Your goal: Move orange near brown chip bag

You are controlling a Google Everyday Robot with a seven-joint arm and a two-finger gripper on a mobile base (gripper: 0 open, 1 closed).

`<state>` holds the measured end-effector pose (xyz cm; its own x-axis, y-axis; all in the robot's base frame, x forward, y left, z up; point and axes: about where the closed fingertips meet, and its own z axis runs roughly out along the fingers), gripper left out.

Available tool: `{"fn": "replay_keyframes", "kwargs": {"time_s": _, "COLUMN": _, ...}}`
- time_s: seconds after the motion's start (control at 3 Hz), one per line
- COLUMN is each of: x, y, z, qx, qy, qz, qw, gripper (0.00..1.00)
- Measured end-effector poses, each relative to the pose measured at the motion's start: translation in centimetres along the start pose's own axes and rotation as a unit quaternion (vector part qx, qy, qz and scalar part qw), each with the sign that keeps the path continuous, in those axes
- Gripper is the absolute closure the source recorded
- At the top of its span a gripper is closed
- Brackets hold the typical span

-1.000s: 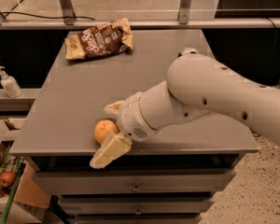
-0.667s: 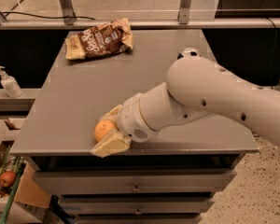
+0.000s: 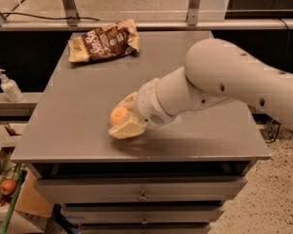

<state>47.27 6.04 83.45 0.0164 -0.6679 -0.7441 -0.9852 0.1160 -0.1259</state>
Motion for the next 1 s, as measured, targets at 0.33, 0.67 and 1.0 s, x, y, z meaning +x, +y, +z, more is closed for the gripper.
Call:
{"fn": "replay_keyframes", "kwargs": {"time_s": 0.33, "x": -0.14, "y": -5.17, "z": -2.51, "qx": 0.040, "qy": 0.010, "qz": -0.007, "qw": 0.9991, "gripper": 1.00}}
{"fn": "replay_keyframes", "kwargs": {"time_s": 0.67, "x": -0.86, "y": -6.06, "z": -3.45, "qx": 0.053, "qy": 0.007, "qz": -0.013, "qw": 0.9985, "gripper": 1.00}}
{"fn": "replay_keyframes", "kwargs": {"time_s": 1.0, "x": -0.86, "y": -6.06, "z": -3.45, "qx": 0.053, "qy": 0.007, "qz": -0.013, "qw": 0.9985, "gripper": 1.00}}
